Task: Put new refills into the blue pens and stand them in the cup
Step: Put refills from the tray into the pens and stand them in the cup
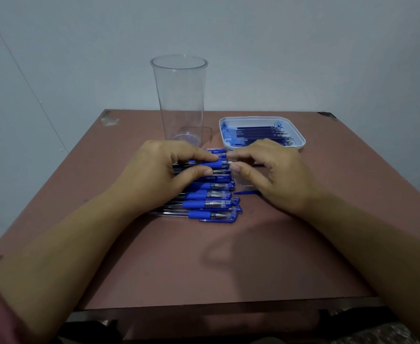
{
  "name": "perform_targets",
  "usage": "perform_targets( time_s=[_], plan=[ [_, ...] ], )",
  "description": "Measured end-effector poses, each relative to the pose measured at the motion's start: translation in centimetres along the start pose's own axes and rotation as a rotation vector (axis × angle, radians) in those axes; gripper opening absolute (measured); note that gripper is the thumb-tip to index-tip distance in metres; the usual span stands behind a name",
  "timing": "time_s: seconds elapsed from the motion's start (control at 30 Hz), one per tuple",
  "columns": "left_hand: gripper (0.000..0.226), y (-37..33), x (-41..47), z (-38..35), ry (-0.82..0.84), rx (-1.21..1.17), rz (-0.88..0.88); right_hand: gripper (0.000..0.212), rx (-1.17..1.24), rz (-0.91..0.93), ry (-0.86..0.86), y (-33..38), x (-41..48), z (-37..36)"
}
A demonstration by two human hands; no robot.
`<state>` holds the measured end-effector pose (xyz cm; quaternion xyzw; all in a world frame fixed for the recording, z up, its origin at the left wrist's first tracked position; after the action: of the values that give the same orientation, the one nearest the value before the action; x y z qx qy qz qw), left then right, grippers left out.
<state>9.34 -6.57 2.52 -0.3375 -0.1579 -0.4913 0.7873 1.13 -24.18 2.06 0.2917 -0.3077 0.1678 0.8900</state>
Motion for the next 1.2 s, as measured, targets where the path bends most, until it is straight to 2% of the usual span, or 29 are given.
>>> perform_targets(
  time_s=[0.07,0.17,0.37,0.47,0.6,0.7,0.8,0.97,1.07,1.2],
  plan=[
    [0.024,0.04,0.01,0.05,0.001,-0.001,0.001,0.028,0.021,-0.011,-0.012,0.1,-0.06,0.02],
    [0.024,0.12,-0.05,0.01,0.002,-0.008,0.007,0.018,-0.023,0.04,-0.003,0.31,0.06,-0.12],
    [0.025,0.14,-0.01,-0.21,0.003,-0.036,0.018,0.029,-0.014,0.011,0.001,0.01,0.0,-0.07],
    [0.024,0.07,-0.02,-0.09,0.007,-0.042,0.018,0.019,-0.048,0.052,-0.004,0.27,0.13,-0.21],
    [0.022,0.02,-0.05,-0.11,0.006,-0.046,0.007,0.029,-0.065,0.042,0.026,0.11,0.09,-0.25],
    [0.023,0.1,-0.04,-0.14,0.005,-0.044,0.007,0.028,-0.026,0.013,0.004,0.15,-0.04,-0.07],
    [0.022,0.03,-0.09,-0.06,-0.008,-0.038,-0.005,0.021,-0.06,0.063,0.001,0.44,0.03,-0.08],
    [0.023,-0.09,-0.06,0.02,-0.021,-0.046,-0.009,0.027,-0.097,0.066,0.016,0.38,0.24,-0.29],
    [0.022,0.14,0.02,-0.04,-0.02,-0.048,0.008,0.026,-0.02,0.024,-0.011,0.43,0.08,0.08],
    [0.023,0.0,-0.04,-0.1,-0.014,-0.044,0.001,0.021,-0.042,0.052,0.01,0.47,0.22,-0.08]
  ],
)
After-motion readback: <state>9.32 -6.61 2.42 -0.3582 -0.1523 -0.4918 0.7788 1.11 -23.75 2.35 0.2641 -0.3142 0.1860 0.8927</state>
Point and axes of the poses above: each hand's wrist, its own x-axis towards the middle knuckle, its own z-axis out of the back of the hand, y = z × x, the point moved 5 cm from there along x, towards the middle knuckle, and after that the axes turned 5 degrees about x, right-handed, at the moved point
